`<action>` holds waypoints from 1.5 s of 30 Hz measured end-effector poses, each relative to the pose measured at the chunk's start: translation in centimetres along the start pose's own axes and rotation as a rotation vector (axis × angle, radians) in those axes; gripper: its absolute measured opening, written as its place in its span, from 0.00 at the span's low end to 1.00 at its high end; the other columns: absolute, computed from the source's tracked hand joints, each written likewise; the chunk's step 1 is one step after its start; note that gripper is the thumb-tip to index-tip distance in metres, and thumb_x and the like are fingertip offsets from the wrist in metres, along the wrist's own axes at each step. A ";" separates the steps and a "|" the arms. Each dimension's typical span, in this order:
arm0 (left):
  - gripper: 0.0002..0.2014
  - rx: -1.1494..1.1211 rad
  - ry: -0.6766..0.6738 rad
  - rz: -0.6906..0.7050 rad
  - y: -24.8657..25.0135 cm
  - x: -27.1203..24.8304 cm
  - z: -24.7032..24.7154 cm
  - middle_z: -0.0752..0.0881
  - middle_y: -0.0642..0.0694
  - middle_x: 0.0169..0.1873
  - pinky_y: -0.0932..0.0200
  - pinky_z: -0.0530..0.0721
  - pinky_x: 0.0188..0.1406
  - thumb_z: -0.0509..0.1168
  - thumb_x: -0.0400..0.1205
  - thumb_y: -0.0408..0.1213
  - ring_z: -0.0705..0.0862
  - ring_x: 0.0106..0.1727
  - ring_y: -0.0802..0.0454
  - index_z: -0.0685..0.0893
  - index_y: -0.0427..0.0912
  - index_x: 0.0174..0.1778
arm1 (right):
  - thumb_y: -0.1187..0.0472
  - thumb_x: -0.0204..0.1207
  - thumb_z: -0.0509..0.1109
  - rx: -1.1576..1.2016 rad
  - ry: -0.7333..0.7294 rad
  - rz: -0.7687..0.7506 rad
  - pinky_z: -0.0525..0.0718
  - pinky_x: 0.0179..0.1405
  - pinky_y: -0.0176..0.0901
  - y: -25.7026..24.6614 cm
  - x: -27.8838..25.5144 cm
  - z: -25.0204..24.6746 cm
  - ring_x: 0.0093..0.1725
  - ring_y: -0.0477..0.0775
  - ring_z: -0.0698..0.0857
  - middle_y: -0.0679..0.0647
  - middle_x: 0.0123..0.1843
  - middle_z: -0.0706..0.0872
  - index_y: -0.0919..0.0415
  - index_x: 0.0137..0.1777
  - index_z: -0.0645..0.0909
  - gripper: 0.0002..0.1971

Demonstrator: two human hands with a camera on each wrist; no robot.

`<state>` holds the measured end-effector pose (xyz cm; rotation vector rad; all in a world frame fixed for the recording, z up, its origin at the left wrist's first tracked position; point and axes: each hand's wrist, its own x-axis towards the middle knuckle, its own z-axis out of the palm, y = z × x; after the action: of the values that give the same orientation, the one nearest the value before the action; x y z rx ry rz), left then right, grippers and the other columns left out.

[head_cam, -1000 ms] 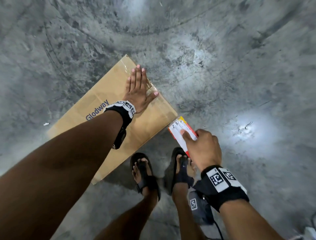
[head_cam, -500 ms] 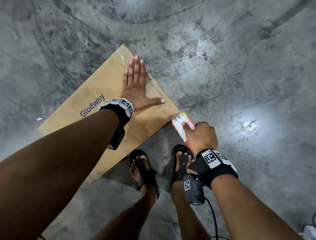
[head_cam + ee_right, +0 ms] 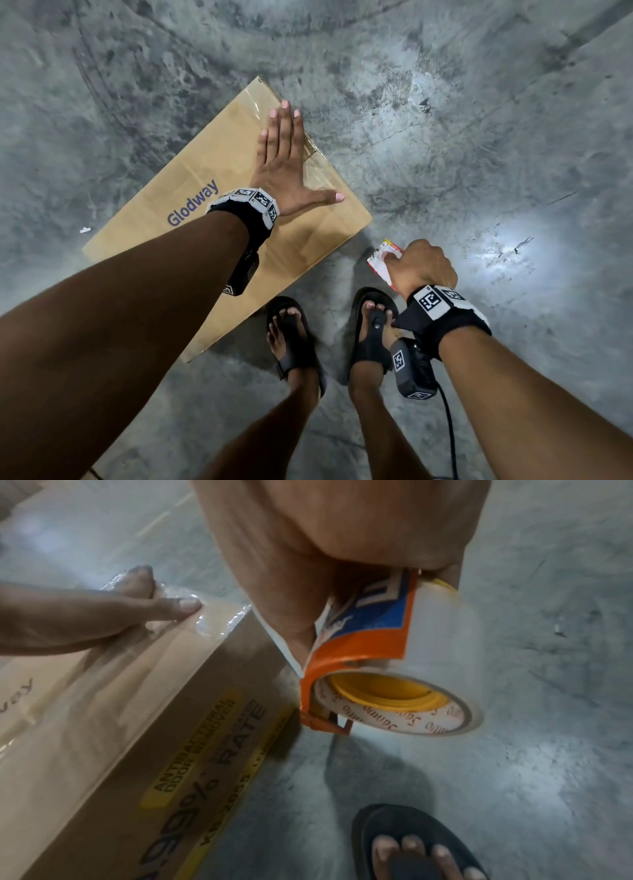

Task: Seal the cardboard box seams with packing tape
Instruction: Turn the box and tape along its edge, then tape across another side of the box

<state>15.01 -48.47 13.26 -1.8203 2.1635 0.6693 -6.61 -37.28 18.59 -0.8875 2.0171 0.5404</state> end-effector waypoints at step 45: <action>0.11 -1.974 -0.428 -0.665 -27.3 -37.7 -4.0 0.86 0.41 0.43 0.54 0.81 0.45 0.68 0.77 0.45 0.84 0.38 0.48 0.85 0.40 0.45 | 0.47 0.77 0.80 0.430 -0.290 -0.722 0.74 0.21 0.42 -15.7 -31.4 19.7 0.22 0.52 0.71 0.48 0.22 0.75 0.65 0.31 0.83 0.23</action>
<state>49.50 -21.09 28.75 -2.1171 -0.0638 2.9807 27.90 -22.62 33.19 -1.1008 1.3417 -0.1606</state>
